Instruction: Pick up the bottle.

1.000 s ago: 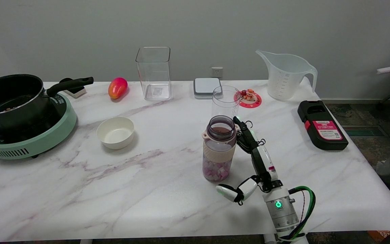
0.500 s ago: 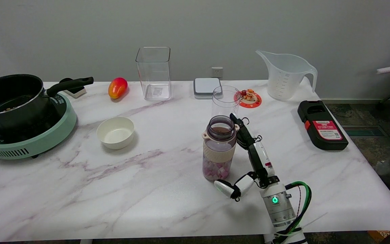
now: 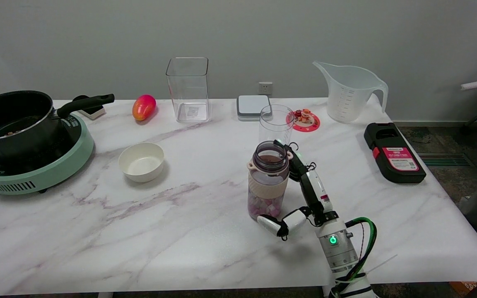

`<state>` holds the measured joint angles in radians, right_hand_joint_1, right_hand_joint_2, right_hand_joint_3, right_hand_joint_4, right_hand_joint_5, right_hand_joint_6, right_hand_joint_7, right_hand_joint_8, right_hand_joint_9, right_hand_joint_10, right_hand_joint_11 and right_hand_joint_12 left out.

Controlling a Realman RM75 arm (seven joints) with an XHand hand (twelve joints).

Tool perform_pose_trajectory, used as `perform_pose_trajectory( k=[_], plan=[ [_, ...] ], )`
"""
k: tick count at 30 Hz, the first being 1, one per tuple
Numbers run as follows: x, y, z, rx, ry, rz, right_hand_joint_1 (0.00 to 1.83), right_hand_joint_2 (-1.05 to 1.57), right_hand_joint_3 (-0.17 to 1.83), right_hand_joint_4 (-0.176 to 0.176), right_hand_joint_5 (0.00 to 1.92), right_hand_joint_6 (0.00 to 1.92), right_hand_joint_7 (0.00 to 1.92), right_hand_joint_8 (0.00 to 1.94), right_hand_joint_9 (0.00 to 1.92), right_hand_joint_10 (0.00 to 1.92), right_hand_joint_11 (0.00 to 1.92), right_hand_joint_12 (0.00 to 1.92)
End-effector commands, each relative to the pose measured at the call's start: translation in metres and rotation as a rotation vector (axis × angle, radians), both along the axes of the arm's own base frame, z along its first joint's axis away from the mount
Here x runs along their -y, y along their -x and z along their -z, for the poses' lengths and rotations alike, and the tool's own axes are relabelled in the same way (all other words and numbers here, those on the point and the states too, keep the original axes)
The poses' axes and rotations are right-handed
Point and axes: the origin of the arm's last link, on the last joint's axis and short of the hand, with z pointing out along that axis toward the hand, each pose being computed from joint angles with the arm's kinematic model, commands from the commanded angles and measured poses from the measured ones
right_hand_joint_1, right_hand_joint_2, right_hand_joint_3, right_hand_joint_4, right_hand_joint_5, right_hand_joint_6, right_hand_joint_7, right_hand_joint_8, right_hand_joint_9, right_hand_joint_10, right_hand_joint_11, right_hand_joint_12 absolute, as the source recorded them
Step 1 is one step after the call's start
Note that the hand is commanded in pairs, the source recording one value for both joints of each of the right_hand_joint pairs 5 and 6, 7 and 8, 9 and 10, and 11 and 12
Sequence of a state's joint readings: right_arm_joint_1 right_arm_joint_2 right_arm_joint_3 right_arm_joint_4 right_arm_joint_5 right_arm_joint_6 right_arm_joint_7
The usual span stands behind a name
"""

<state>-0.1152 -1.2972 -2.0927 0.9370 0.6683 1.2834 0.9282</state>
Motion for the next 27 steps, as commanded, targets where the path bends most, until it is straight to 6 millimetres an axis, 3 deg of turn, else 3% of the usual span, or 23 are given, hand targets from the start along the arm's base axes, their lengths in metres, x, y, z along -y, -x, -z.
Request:
perform_pose_trajectory(
  k=[1, 4, 6, 19, 22, 27],
  plan=[
    [0.009, 0.0, 0.002, 0.013, -0.015, 0.01, 1.3, -0.11, 1.15, 0.0, 0.34, 0.34, 0.71, 0.71, 0.66, 0.66, 0.71, 0.71],
    [0.01, -0.001, 0.003, 0.012, -0.017, 0.011, 1.31, 0.15, 0.81, 0.0, 0.56, 0.56, 0.99, 0.99, 0.97, 0.97, 0.84, 0.84],
    [0.011, -0.001, 0.002, 0.011, -0.017, 0.01, 1.31, 0.21, 0.71, 0.0, 0.65, 0.65, 1.09, 1.09, 1.07, 1.07, 0.89, 0.89],
    [0.017, -0.004, 0.001, 0.008, -0.016, 0.0, 1.3, 0.43, 0.64, 0.0, 0.86, 0.86, 1.33, 1.33, 1.26, 1.26, 1.01, 1.01],
    [0.018, -0.008, -0.004, 0.012, -0.002, -0.018, 1.22, 0.7, 0.64, 0.0, 1.25, 1.25, 1.47, 1.47, 1.38, 1.38, 1.06, 1.06],
    [0.021, -0.015, -0.016, 0.067, 0.016, -0.043, 1.23, 1.15, 0.43, 0.0, 1.5, 1.5, 1.66, 1.66, 1.55, 1.55, 1.23, 1.23]
  ],
)
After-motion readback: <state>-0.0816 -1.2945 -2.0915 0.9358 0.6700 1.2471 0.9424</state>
